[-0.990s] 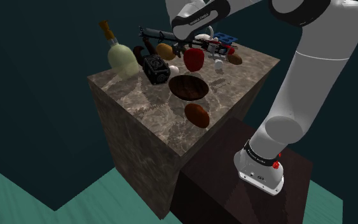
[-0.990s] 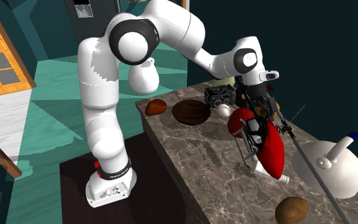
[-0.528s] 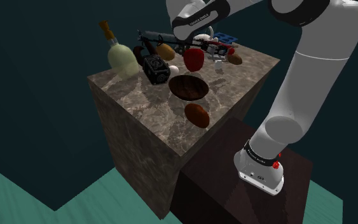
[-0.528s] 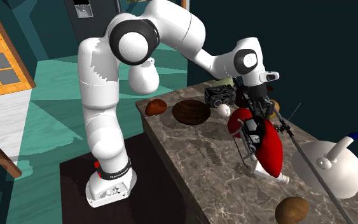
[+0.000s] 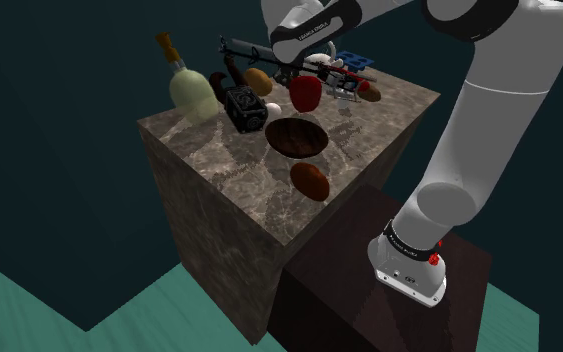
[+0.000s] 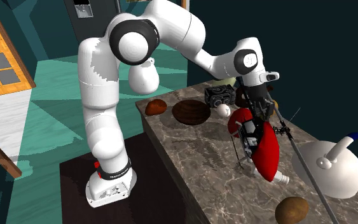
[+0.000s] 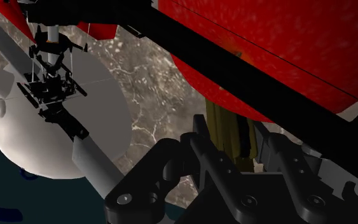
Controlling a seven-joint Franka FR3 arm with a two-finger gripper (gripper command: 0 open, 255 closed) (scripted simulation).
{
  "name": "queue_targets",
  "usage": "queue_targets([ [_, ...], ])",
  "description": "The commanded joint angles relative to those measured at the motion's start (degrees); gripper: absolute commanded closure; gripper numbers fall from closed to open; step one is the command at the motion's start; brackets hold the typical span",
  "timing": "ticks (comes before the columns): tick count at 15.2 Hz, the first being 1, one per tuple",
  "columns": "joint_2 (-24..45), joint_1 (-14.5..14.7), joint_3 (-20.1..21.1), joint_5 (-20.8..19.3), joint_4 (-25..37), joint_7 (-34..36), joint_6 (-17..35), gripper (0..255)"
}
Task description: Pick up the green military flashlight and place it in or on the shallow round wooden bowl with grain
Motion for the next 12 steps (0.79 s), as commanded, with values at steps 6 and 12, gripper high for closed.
queue_targets([
  [6,-1.6,0.1,0.2,1.1,2.2,-2.1,-3.6,255],
  [12,-3.0,0.3,0.4,2.0,5.0,-4.2,-7.2,255],
])
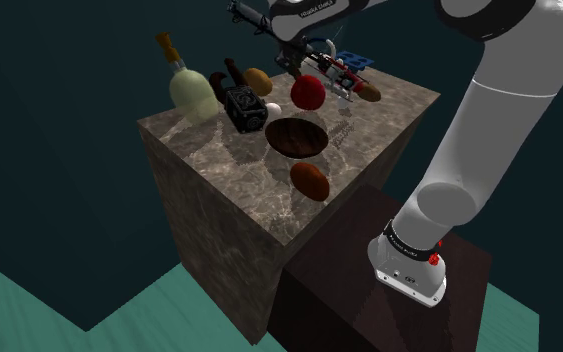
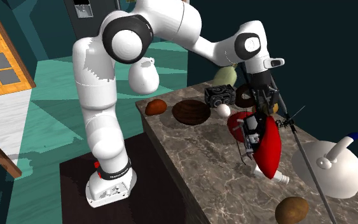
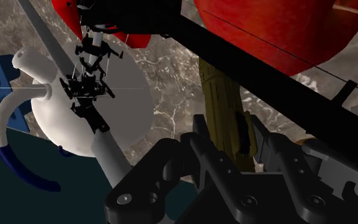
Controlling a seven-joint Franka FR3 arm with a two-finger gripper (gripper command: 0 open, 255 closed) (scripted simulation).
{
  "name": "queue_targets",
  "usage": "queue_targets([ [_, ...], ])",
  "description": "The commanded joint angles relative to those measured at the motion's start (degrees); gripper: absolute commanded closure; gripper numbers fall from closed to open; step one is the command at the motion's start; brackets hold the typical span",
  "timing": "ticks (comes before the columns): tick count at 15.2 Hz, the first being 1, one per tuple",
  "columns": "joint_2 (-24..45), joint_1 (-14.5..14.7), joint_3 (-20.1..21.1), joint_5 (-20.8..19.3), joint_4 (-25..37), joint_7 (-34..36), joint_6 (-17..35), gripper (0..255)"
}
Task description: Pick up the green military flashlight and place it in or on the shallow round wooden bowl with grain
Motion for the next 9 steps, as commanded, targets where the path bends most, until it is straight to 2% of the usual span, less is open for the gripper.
queue_targets([
  [1,-0.2,0.0,0.1,0.3,1.2,-0.7,-1.2,255],
  [9,-1.3,0.2,0.3,1.4,5.8,-3.4,-6.2,255],
])
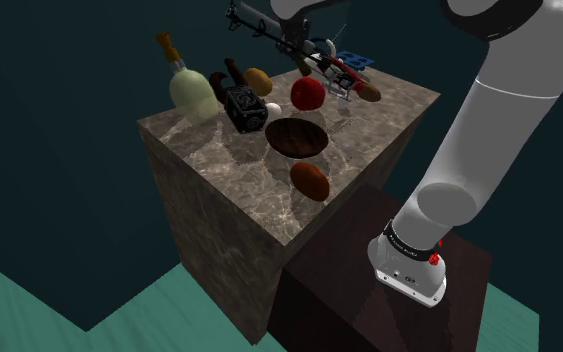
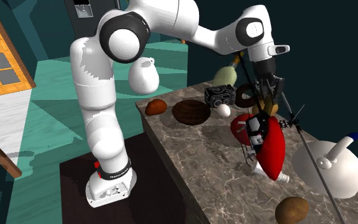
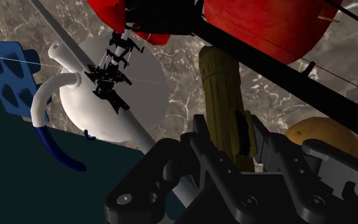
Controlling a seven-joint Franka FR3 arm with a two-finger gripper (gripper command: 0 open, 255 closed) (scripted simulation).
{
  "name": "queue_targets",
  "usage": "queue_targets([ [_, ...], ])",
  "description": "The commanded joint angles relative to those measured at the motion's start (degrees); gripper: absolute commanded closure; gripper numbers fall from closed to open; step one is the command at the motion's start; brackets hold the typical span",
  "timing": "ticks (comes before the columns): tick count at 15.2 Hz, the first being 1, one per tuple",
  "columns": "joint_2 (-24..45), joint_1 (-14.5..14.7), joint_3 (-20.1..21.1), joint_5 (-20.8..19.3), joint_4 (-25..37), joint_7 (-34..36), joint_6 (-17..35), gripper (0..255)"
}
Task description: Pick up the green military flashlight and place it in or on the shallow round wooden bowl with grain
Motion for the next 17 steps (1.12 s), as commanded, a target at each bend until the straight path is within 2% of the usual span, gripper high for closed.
queue_targets([
  [1,-0.1,0.1,0.1,0.3,1.3,-0.7,-1.3,255],
  [2,-0.2,0.1,0.1,0.3,1.8,-0.9,-1.7,255],
  [10,-14.0,4.3,4.1,-1.5,-13.2,7.2,-4.9,255],
  [17,-24.2,7.8,8.9,-0.2,-22.4,13.6,-9.8,255],
])
